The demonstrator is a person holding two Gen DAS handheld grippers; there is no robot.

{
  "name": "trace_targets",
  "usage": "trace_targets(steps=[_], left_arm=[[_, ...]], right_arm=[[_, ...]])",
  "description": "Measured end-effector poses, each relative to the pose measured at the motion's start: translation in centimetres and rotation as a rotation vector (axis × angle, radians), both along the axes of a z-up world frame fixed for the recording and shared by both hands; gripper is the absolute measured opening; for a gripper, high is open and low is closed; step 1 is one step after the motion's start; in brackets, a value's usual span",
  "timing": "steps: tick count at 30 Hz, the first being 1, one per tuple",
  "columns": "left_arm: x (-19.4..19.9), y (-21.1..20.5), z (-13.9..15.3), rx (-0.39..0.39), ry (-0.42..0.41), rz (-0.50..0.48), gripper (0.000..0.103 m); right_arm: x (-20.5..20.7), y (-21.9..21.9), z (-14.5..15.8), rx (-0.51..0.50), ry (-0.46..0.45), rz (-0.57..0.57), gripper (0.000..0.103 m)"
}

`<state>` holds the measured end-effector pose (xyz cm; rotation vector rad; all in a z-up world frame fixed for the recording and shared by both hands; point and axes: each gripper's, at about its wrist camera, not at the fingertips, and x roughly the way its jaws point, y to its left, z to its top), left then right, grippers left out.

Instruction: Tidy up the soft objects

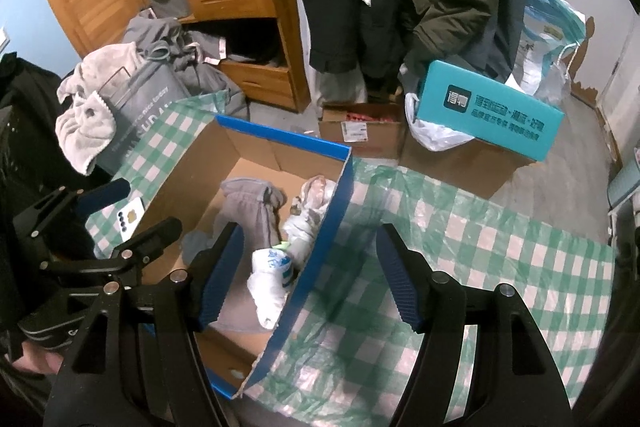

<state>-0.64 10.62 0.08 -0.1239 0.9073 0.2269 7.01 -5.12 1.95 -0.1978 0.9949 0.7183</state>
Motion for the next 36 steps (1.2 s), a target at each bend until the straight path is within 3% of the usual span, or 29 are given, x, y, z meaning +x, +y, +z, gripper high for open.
trace_targets(steps=[36], left_arm=[[0.31,-0.43,0.20,0.007,0.017,0.000,0.076]], right_arm=[[-0.09,-0.58,-0.08,0.005,0.004,-0.006,0.069]])
